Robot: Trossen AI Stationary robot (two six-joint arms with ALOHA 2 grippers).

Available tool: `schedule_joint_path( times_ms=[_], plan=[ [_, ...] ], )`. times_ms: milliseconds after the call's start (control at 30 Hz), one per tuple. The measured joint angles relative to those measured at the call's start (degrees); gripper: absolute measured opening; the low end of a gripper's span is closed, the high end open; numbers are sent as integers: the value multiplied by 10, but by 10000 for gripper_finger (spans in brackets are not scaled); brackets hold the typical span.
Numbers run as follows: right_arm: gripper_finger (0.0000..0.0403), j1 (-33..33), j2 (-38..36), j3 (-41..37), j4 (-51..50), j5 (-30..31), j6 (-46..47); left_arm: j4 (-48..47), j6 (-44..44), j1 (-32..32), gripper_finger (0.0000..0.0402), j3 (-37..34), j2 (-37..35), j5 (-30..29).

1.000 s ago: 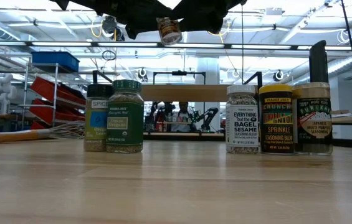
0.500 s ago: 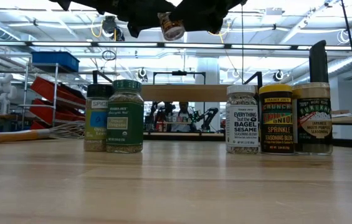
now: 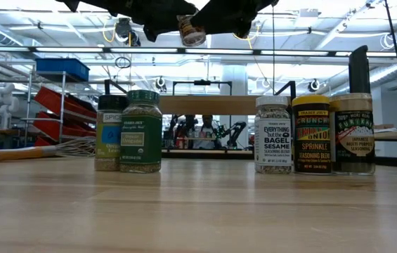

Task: Shelf spices
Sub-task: Put the brown seasoning bottle on the shelf

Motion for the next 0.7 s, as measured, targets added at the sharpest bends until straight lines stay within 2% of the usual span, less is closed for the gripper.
schedule_joint_path(
  times_ms=[167, 433, 700],
  plan=[
    [149, 0, 0, 0, 3, -1, -5, 7, 3, 0, 211, 0, 0, -3],
    [148, 0, 0, 0, 2, -1, -6, 9, 3, 0, 177, 0, 0, -4],
    [150, 0, 0, 0, 5, 0, -6, 8, 5, 0, 187, 0, 0, -3]
  ],
)
